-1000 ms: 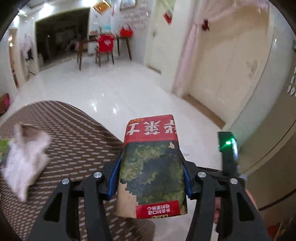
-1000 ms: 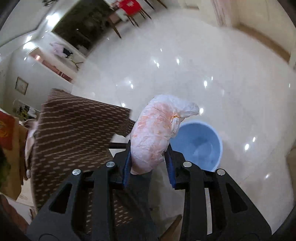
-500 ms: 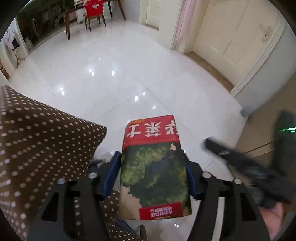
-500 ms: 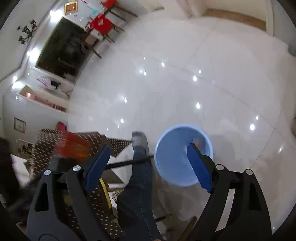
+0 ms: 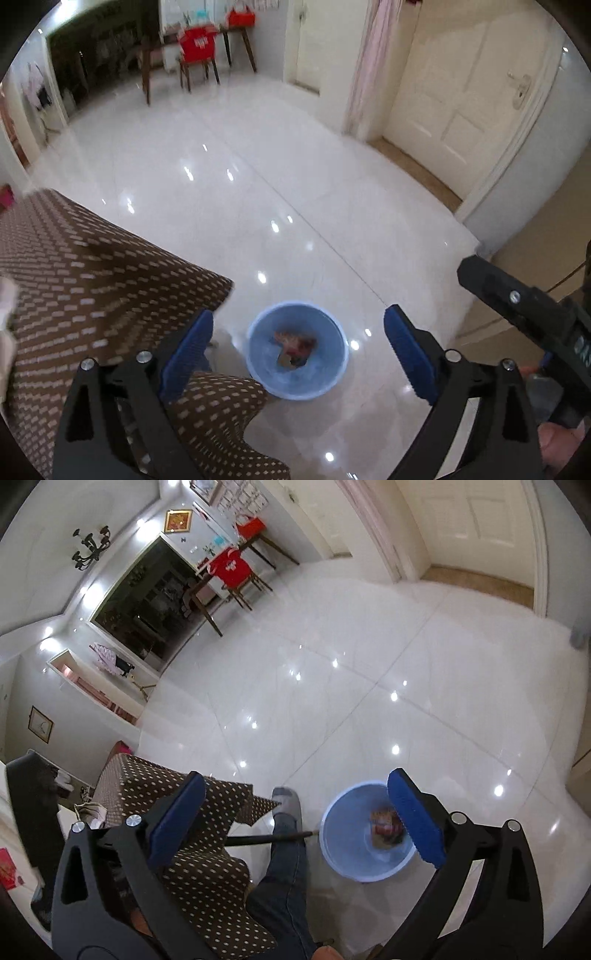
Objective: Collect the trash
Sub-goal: 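Carry both items over the blue bucket and open both tools to drop them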
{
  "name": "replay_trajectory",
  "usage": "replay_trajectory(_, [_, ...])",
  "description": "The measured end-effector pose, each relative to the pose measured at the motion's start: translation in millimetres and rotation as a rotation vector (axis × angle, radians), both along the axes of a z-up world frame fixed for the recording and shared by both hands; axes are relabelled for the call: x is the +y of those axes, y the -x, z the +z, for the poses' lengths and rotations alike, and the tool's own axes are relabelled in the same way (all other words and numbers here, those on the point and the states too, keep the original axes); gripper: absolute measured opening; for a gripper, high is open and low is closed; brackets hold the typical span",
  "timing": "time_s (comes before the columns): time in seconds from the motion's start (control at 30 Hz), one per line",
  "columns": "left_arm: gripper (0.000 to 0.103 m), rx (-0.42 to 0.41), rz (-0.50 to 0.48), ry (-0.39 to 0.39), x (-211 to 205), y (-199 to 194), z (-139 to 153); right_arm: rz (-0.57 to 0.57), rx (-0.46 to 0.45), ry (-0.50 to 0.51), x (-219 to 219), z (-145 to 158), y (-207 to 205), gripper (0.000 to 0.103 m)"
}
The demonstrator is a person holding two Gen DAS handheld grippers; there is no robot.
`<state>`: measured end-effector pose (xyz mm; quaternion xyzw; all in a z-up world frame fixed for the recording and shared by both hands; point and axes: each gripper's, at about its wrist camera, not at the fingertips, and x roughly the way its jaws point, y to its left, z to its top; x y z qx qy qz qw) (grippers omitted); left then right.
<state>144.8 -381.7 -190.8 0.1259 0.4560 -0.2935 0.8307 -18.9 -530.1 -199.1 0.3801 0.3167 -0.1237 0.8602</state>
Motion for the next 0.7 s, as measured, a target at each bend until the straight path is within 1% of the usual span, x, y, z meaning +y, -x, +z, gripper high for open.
replay_trajectory(0.07, [0.094,-0.033,-0.02,0.053,11,12,18,-0.013,-0.032,0.03,8,15,4,0.097])
replay_trajectory(0.13, [0.094,-0.061,-0.023,0.081,21,22,33,-0.021,-0.062,0.054,17,30,5,0.097])
replay_trajectory(0.17, [0.094,-0.089,-0.022,0.1,30,29,43,-0.024,-0.079,0.069,22,38,7,0.097])
replay_trajectory(0.33, [0.094,-0.187,0.002,0.166,66,54,76,0.013,-0.136,0.129,51,73,9,0.097])
replay_trajectory(0.53, [0.094,-0.295,0.077,0.179,117,73,98,0.095,-0.158,0.194,100,98,-9,0.097])
replay_trajectory(0.7, [0.094,-0.333,0.158,0.185,159,75,108,0.178,-0.163,0.218,145,101,-29,0.097])
